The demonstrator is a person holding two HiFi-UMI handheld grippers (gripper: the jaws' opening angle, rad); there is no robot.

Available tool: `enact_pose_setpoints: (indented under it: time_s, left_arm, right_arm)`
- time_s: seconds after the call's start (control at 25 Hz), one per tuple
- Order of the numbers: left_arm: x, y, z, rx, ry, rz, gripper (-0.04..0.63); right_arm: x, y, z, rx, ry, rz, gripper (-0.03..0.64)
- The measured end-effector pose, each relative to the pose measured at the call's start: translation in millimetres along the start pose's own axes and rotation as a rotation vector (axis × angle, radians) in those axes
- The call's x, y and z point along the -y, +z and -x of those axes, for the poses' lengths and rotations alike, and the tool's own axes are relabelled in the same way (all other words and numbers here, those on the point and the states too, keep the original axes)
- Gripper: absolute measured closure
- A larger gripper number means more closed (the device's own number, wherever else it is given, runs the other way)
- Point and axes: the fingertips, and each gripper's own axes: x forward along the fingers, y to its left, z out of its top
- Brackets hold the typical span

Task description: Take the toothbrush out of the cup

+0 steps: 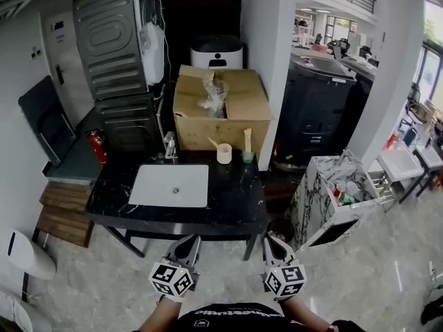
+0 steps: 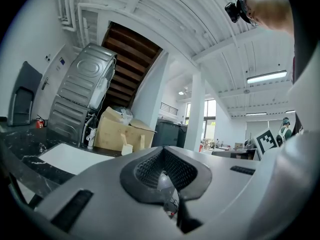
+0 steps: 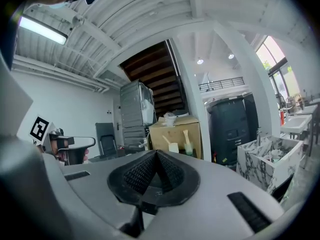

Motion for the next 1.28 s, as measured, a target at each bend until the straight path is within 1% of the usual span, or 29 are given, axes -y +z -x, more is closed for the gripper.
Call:
enact_pose_setpoints:
  time_s: [0.32, 0.64, 0.84, 0.96, 1.08, 1.28]
  left_arm:
    - [-15, 7, 5, 0.008, -0.014, -0.004, 0.580]
    - [-40, 5, 13, 0.000, -0.053, -0.002, 0.580]
    - [-56, 5, 11, 0.000, -0.070, -0.016, 0.580]
    - [-66, 5, 3, -0.001, -0.073, 0.007, 0.580]
    - [-75, -2, -13, -0.013, -0.076, 0.011, 0.580]
    - [-95, -2, -62, -0.012, -0.071, 0.010, 0.580]
  right_arm:
    - [-16, 1, -7, 0.010, -0.015, -0.014, 0.580]
    - [-37, -3, -18, 0.033, -0.057, -0.019, 0.580]
    - [-42, -7, -25, 0.028, -0.091, -0.019, 0.580]
    - [-38, -7, -33, 0.017, -0.103, -0.016, 0.580]
    - [-28, -8, -45, 0.019, -0.112, -0.024, 0.580]
    - [4, -5, -85, 0.023, -0.107, -0.039, 0.580]
